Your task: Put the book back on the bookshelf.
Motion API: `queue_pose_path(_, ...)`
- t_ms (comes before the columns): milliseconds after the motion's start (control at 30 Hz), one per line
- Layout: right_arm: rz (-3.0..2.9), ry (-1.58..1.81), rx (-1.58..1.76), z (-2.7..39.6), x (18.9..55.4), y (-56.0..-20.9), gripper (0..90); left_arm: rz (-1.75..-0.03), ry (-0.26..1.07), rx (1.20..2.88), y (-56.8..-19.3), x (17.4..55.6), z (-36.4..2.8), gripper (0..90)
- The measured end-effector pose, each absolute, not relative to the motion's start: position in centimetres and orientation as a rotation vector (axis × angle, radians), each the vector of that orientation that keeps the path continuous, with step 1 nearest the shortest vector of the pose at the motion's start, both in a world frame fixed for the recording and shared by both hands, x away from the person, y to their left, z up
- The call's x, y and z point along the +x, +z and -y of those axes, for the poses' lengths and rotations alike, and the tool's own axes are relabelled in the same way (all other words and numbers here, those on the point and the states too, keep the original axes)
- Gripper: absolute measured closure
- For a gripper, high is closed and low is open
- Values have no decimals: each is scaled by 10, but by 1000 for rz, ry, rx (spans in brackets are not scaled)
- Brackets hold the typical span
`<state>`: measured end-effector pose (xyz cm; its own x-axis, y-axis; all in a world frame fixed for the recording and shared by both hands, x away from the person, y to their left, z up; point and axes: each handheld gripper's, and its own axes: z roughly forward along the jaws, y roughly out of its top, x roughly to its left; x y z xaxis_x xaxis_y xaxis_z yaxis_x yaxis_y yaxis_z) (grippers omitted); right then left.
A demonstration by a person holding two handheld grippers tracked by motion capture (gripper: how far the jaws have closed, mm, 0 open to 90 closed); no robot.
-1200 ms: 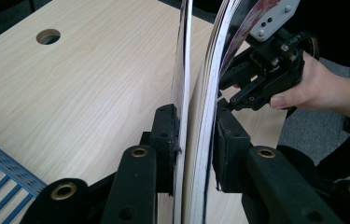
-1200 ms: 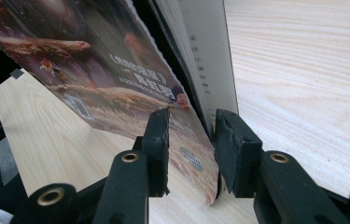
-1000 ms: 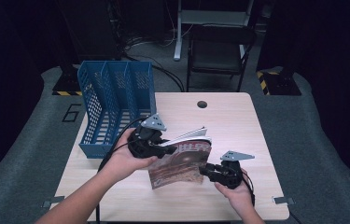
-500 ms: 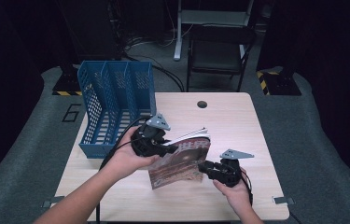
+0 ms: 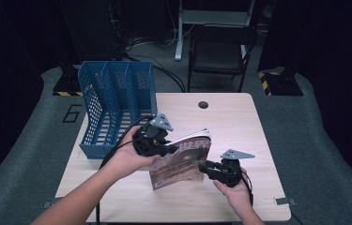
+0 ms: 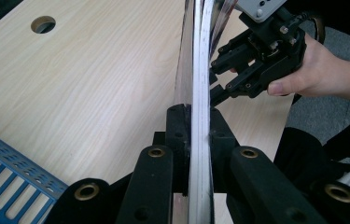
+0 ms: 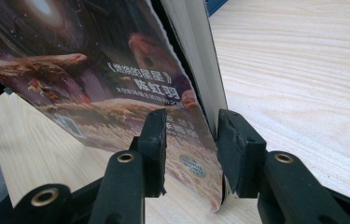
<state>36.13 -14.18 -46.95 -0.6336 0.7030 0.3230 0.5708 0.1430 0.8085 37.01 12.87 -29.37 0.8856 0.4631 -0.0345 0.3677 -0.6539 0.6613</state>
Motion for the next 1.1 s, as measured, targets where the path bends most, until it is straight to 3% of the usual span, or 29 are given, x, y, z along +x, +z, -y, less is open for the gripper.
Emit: queue_pose_path(1100, -2282, 1510, 1296, 144, 361, -472, 588, -637, 235, 2335, -283, 373, -138, 837)
